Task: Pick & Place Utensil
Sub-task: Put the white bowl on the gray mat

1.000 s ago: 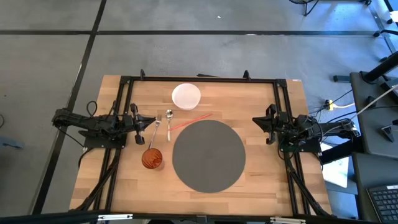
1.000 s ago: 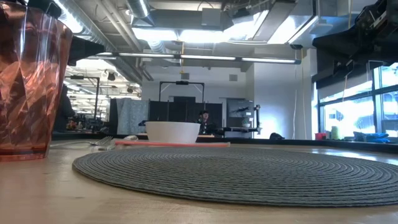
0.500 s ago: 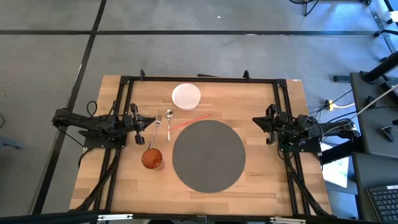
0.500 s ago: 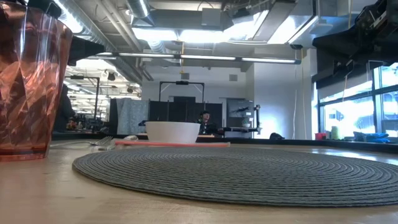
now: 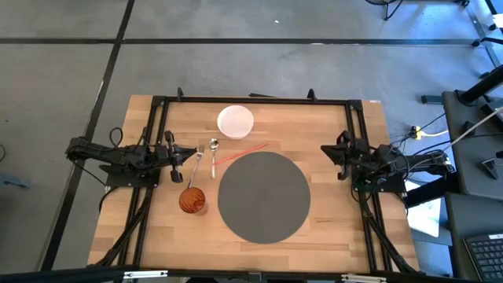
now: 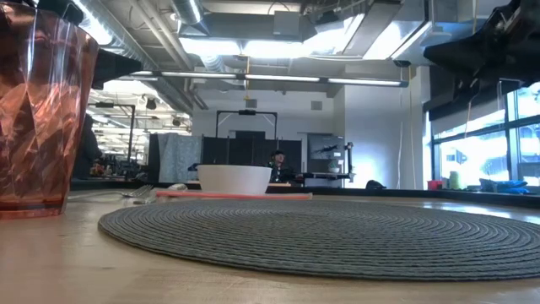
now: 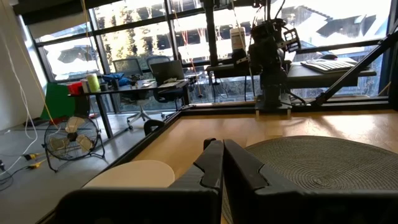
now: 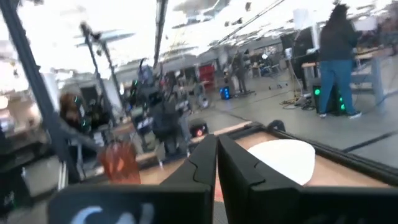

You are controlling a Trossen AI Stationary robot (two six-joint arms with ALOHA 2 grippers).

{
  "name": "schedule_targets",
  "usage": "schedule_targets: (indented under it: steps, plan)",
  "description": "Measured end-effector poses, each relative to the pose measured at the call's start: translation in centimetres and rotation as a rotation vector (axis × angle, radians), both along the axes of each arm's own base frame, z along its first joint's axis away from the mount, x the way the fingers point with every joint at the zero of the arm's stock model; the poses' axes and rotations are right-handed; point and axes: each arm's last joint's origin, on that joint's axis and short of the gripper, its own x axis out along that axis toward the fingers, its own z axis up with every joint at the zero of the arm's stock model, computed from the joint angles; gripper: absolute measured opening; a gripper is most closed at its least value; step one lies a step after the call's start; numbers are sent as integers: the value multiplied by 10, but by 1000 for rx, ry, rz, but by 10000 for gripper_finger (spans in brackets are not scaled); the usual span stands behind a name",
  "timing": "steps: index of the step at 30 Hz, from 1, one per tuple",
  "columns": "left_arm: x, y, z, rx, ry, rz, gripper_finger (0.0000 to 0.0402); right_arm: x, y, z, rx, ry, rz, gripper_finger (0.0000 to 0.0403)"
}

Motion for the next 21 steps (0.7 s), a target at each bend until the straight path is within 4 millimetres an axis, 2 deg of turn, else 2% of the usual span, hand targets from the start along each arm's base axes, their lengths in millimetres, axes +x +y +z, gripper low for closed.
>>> schedule_targets:
  steps: [4, 8, 11, 16, 21]
  plan:
    - [0, 0, 0, 0, 0, 0, 4, 1, -2, 6, -116, -1, -31, 16]
    - [0, 0, 0, 0, 0, 0, 4, 8, -6, 13, -147, 148, -76, 16]
    - [0, 0, 0, 0, 0, 0, 4, 20, -9, 29, -159, 247, -48, 16]
    - [0, 0, 0, -1, -1, 0, 4, 58, -23, 62, -181, 455, 16, 6]
    - [0, 0, 0, 0, -1, 0, 4, 119, -49, 92, -214, 643, 130, 8]
